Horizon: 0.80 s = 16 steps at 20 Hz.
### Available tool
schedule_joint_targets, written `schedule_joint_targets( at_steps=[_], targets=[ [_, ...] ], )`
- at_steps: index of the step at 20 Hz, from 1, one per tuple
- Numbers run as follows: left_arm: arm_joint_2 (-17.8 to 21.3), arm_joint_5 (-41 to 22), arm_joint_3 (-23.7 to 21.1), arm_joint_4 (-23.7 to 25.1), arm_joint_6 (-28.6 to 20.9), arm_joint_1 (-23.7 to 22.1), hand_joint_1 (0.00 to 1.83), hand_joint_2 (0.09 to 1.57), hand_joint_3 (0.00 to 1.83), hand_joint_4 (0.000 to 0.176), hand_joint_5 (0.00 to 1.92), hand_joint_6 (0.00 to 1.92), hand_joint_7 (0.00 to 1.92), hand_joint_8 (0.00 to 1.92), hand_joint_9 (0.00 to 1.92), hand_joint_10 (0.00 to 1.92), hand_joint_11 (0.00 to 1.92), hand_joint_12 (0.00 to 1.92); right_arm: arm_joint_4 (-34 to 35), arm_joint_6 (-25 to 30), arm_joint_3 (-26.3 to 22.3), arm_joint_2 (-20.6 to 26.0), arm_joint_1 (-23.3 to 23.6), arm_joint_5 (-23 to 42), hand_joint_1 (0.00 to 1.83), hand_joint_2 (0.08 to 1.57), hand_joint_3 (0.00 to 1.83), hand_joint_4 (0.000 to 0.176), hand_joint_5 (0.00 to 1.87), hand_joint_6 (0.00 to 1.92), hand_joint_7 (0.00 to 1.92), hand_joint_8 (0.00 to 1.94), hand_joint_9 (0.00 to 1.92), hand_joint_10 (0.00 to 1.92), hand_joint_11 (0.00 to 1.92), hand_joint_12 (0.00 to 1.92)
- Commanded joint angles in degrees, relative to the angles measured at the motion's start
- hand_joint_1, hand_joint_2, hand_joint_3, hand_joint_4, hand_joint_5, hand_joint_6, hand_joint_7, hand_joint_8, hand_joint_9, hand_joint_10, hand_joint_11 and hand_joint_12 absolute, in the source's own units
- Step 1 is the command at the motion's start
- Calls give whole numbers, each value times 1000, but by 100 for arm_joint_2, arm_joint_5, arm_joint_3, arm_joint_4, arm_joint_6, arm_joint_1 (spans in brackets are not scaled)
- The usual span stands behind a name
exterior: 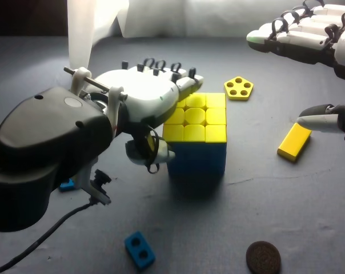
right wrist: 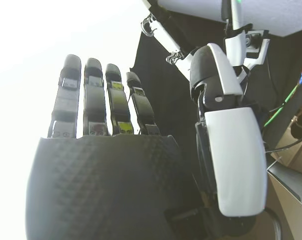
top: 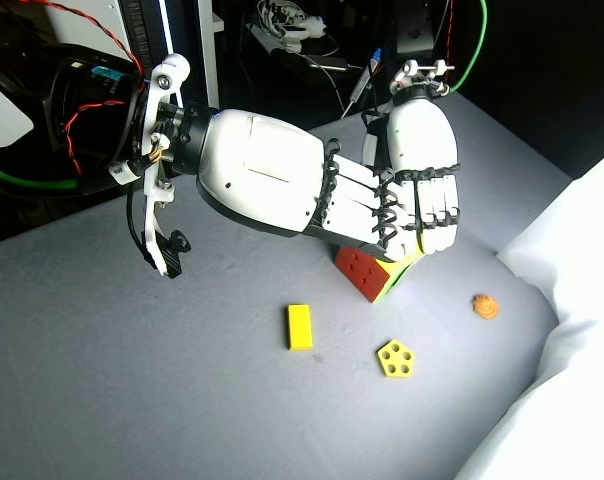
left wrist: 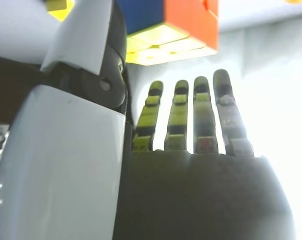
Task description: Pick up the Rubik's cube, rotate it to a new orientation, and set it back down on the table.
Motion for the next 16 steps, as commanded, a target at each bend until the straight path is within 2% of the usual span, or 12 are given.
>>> schedule_joint_targets(
  at_steps=[1, 3, 5, 6, 8, 9, 11, 14, 16],
  targets=[
    [-26, -237, 29, 162, 108, -121, 1066, 1089, 0, 50, 0, 0, 0, 0, 0, 0, 0, 0, 35, 0, 5, 29, 25, 693, 657, 1252, 2, 0, 0, 0, 23, 5, 63, 7, 0, 206],
    [-107, -345, 95, 71, 162, -133, 1040, 1049, 0, 50, 0, 0, 0, 0, 0, 0, 0, 0, 15, 0, 5, 29, 24, 704, 664, 1249, 1, 0, 0, 0, 37, 5, 72, 10, 0, 250],
    [-191, -384, 162, 20, 182, -156, 1066, 1020, 0, 37, 0, 0, 0, 0, 0, 0, 0, 0, 1, 0, 4, 28, 23, 707, 694, 1239, 0, 0, 0, 0, 42, 3, 78, 10, 0, 209],
    [-265, -388, 222, -43, 216, -188, 1057, 1013, 0, 33, 0, 0, 0, 0, 0, 0, 0, 0, -8, 0, 4, 28, 23, 707, 750, 1219, 0, 0, 0, 0, 50, 3, 83, 10, 0, 257],
    [-371, -390, 302, -222, 319, -246, 1051, 1000, 0, 31, 0, 0, 0, 0, 0, 0, 0, 0, -17, 0, 4, 28, 21, 708, 733, 1214, 0, 0, 0, 0, 46, 0, 98, 13, 0, 335],
    [-428, -436, 336, -304, 343, -268, 1075, 1009, 0, 25, 0, 0, 0, 0, 0, 0, 0, 0, -23, 0, 4, 28, 21, 710, 733, 1211, 0, 0, 0, 0, 42, 0, 100, 14, 0, 340],
    [-504, -524, 371, -415, 343, -287, 1084, 1017, 0, 26, 0, 0, 0, 0, 0, 0, 0, 0, -41, 0, 4, 27, 19, 711, 688, 1224, 0, 0, 0, 0, 43, 1, 106, 14, 0, 370],
    [-568, -610, 412, -540, 350, -298, 1050, 1013, 0, 26, 0, 0, 0, 0, 0, 0, 0, 0, -56, 0, 4, 24, 13, 711, 772, 1203, 0, 0, 2, 1, 50, 1, 103, 9, 0, 305],
    [-603, -617, 458, -679, 453, -321, 1067, 1020, 0, 22, 0, 0, 0, 0, 0, 0, 0, 0, -64, 0, 4, 24, 9, 712, 720, 1216, 0, 0, 0, 0, 45, 0, 100, 7, 0, 302]
  ],
)
